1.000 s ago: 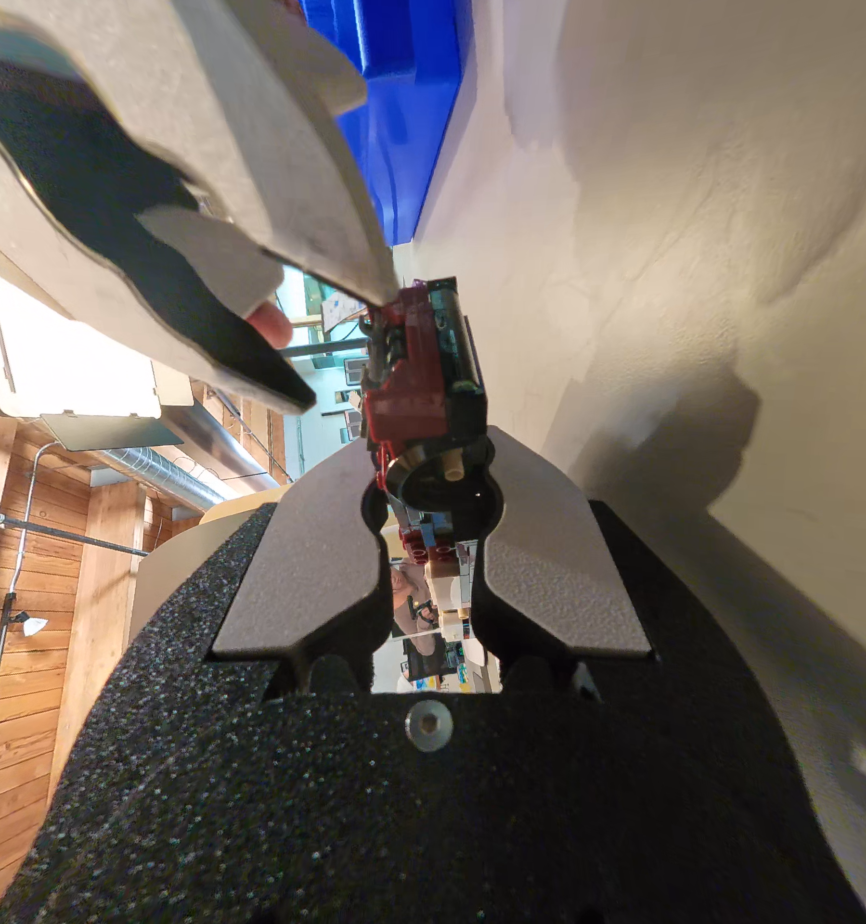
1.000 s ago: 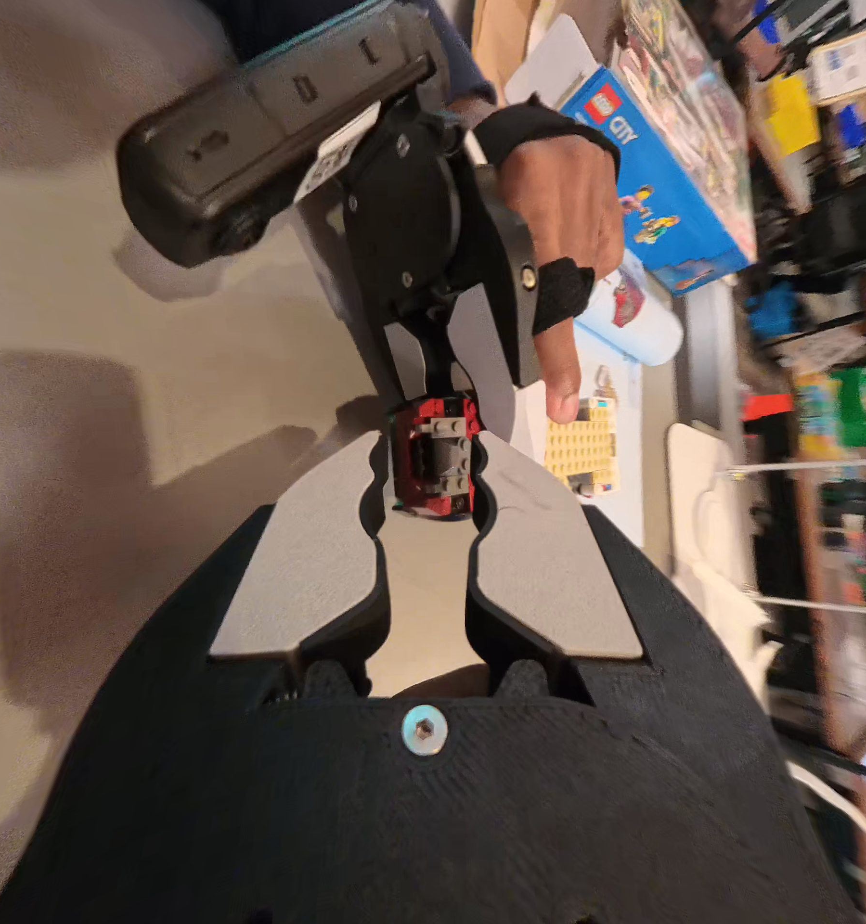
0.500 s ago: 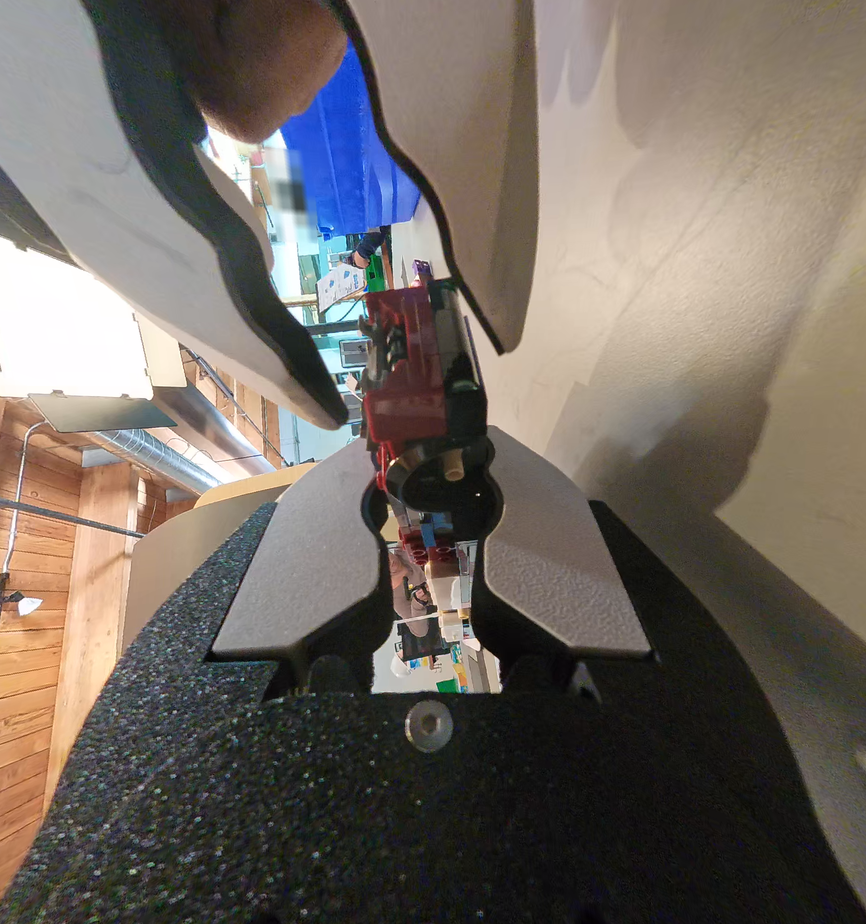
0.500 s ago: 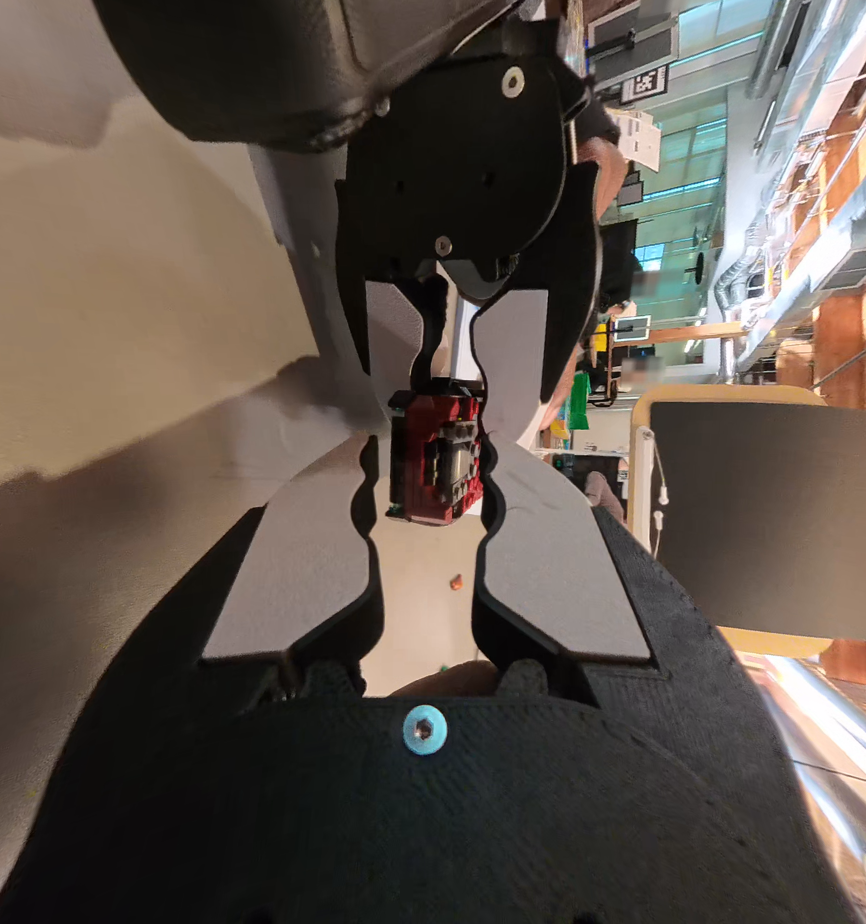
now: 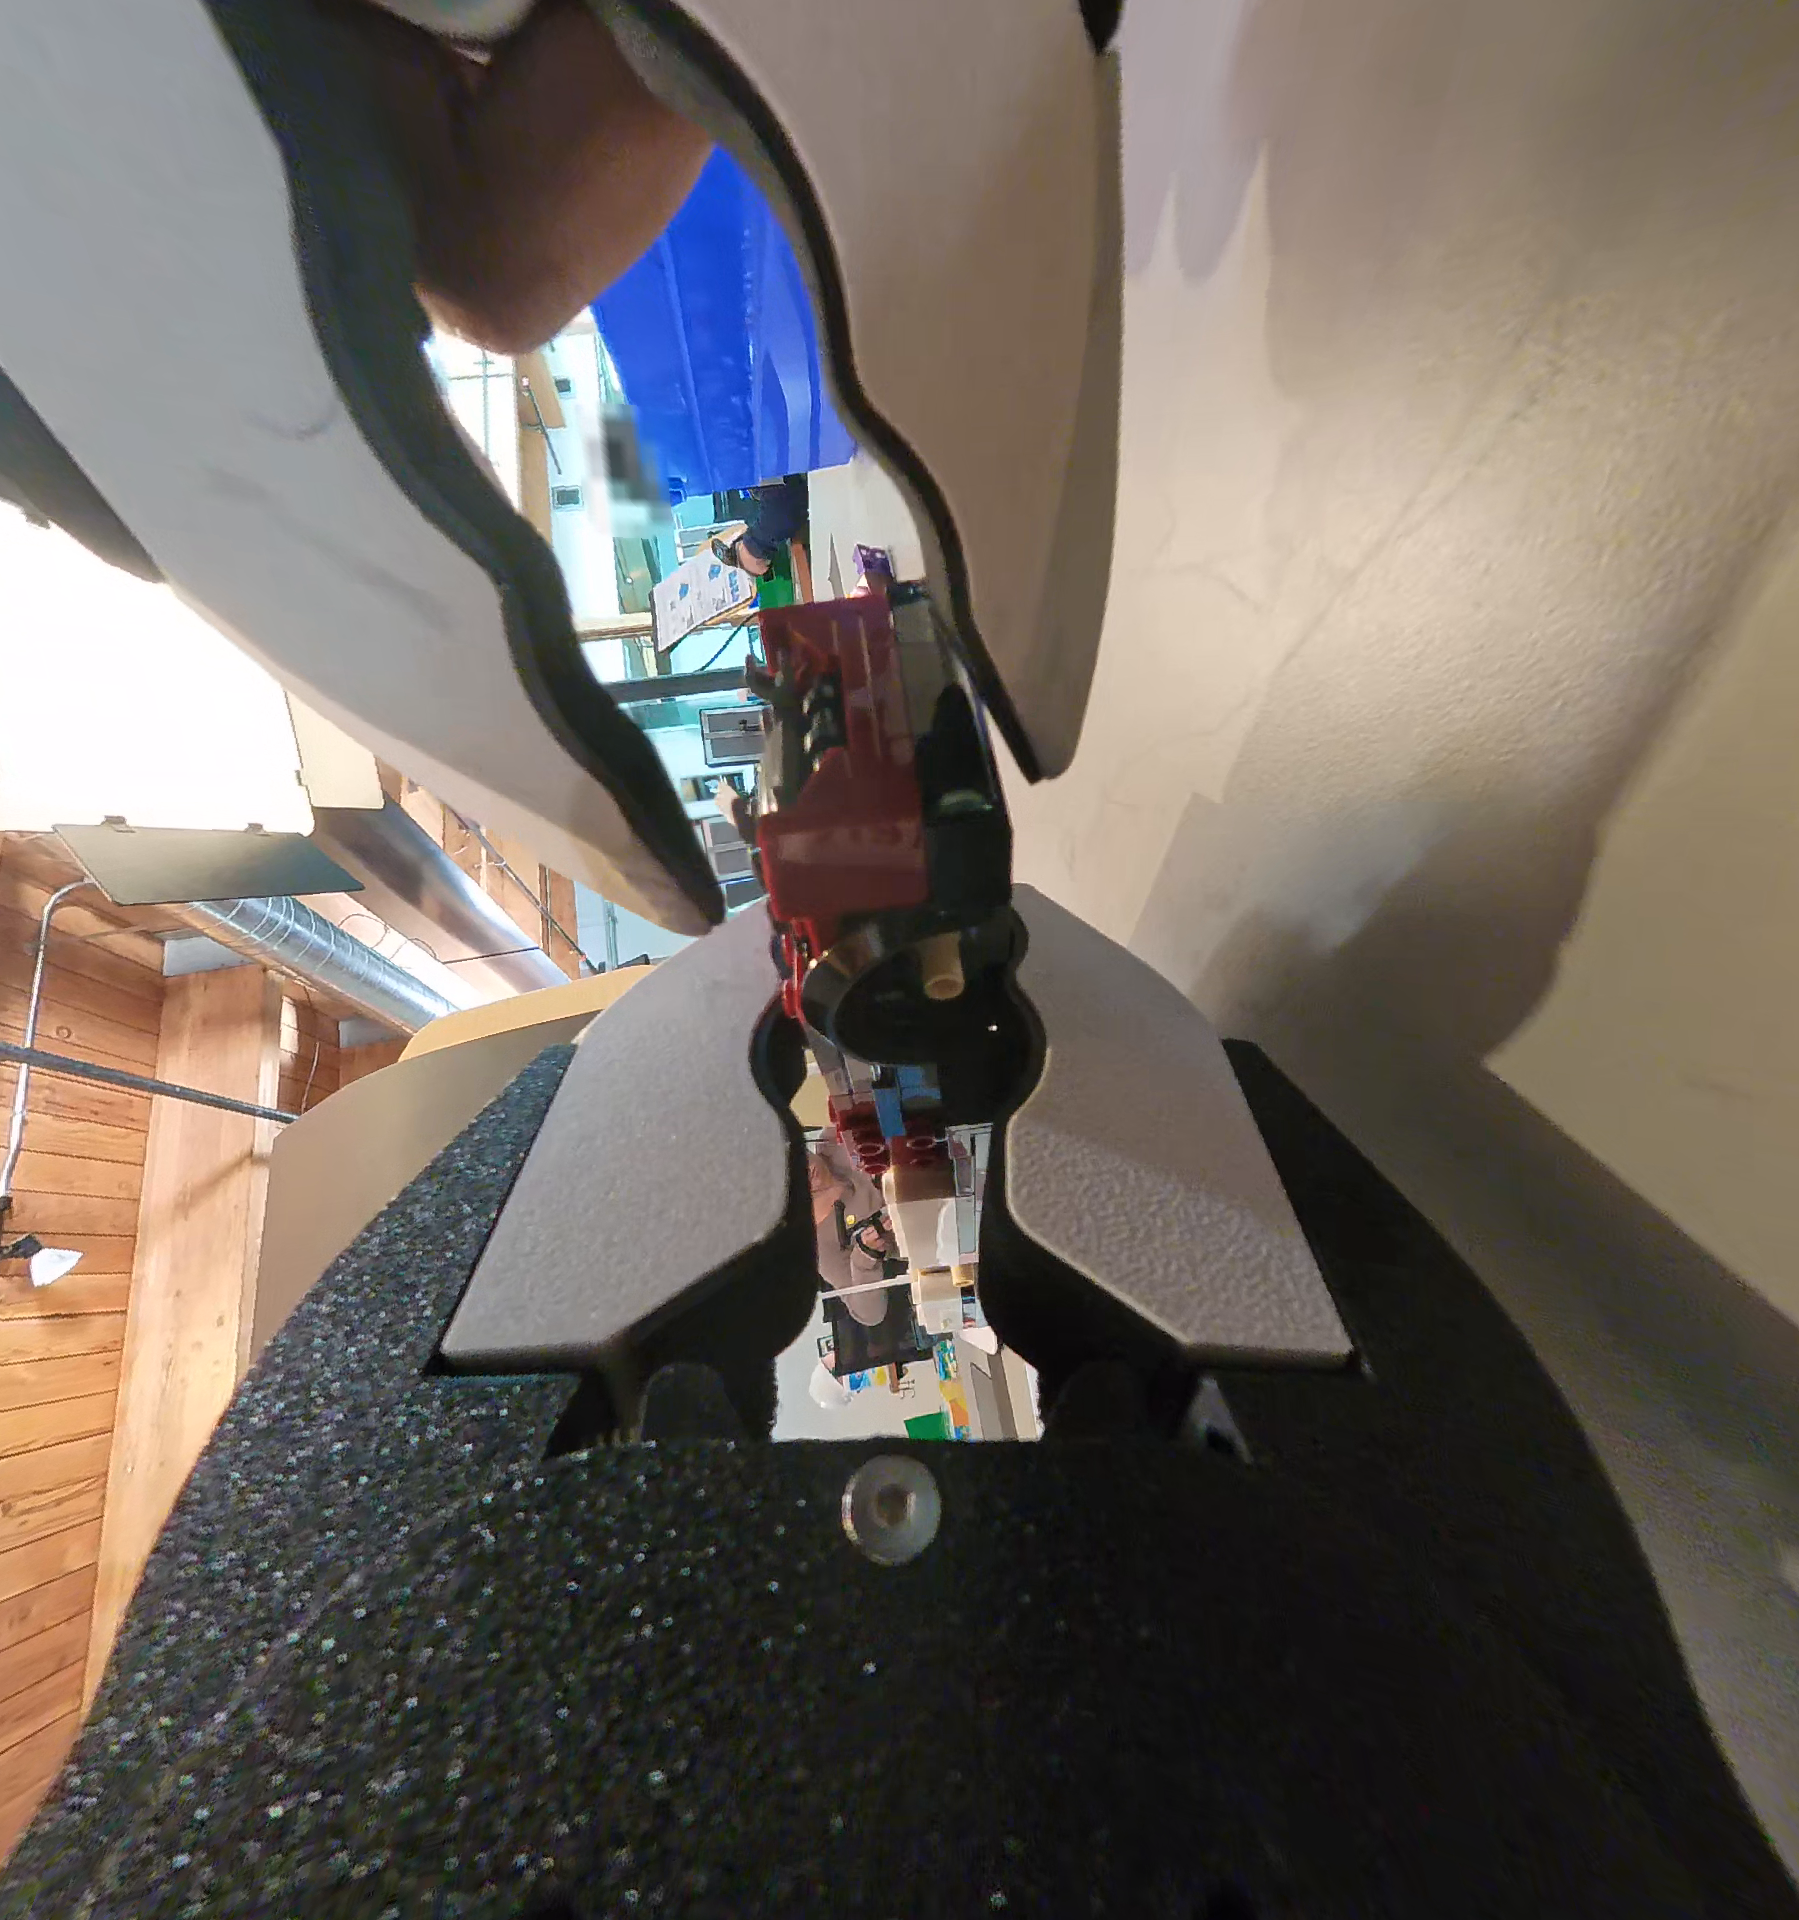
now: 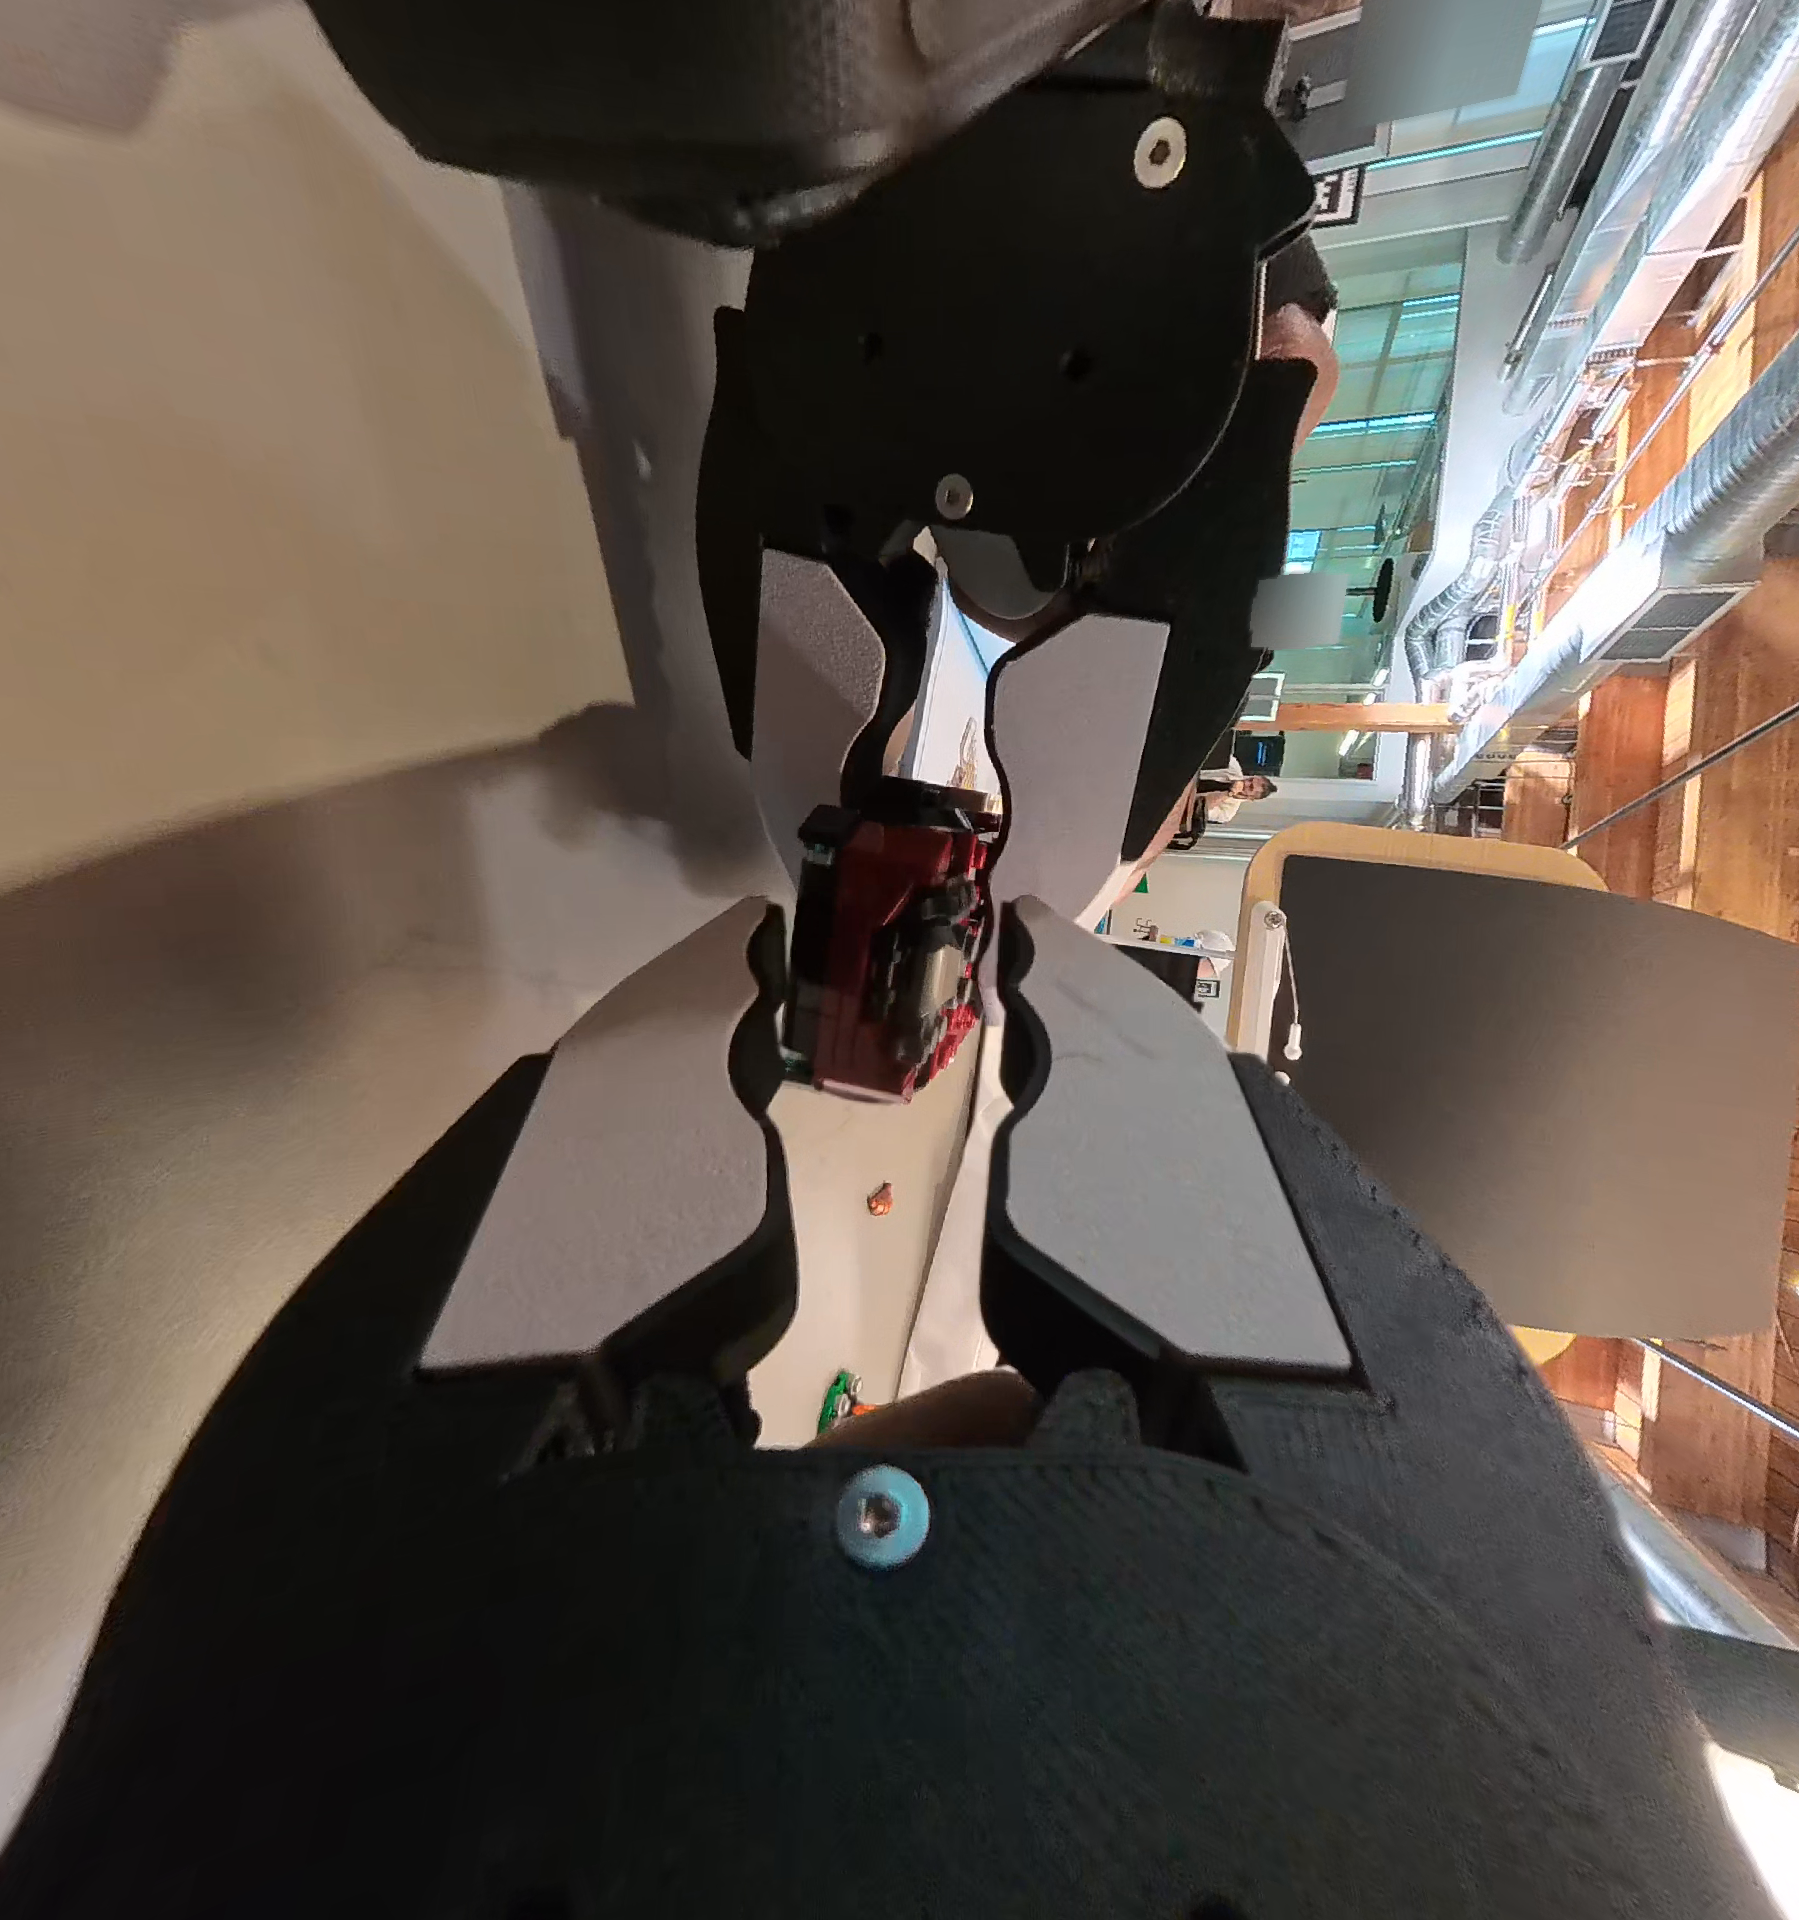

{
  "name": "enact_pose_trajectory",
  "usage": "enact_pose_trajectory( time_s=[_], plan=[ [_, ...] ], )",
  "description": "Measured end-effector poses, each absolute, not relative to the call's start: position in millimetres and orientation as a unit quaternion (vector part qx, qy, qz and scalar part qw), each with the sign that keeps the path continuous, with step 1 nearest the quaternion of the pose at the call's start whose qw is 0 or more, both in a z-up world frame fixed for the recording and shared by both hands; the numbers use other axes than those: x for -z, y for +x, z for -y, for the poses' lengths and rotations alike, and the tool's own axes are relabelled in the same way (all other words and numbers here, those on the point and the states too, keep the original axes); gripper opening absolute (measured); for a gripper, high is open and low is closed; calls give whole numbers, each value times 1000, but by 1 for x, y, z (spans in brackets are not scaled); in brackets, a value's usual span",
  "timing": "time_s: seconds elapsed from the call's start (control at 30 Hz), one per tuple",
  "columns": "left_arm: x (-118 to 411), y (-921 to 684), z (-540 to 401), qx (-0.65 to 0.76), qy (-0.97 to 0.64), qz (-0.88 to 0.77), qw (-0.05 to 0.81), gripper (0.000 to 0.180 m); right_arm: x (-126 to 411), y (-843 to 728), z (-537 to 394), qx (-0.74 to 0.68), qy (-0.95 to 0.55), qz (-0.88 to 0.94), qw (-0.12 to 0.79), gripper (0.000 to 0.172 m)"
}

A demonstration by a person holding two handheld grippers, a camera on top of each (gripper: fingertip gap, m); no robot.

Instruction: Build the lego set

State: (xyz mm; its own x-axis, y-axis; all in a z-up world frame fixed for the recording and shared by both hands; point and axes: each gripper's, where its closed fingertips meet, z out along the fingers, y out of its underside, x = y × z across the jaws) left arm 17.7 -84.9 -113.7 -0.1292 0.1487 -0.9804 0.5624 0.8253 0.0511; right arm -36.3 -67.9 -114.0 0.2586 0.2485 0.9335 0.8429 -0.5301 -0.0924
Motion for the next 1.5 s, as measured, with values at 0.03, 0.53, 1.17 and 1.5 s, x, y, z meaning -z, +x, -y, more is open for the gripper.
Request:
enact_pose_trajectory(
  time_s=[0.03, 0.53, 1.17, 1.5],
  plan=[
    [113, 18, 85, 169, 243, -732, 614, 33, 114, -36, 68, 481, -730, 374, 309, 41],
    [108, 15, 85, 173, 243, -725, 621, 33, 115, -38, 66, 498, -707, 402, 301, 34],
    [110, 15, 82, 157, 244, -730, 619, 33, 117, -36, 64, 489, -709, 424, 281, 33],
    [109, 18, 82, 163, 233, -734, 616, 33, 110, -36, 67, 489, -714, 391, 314, 45]
  ],
)
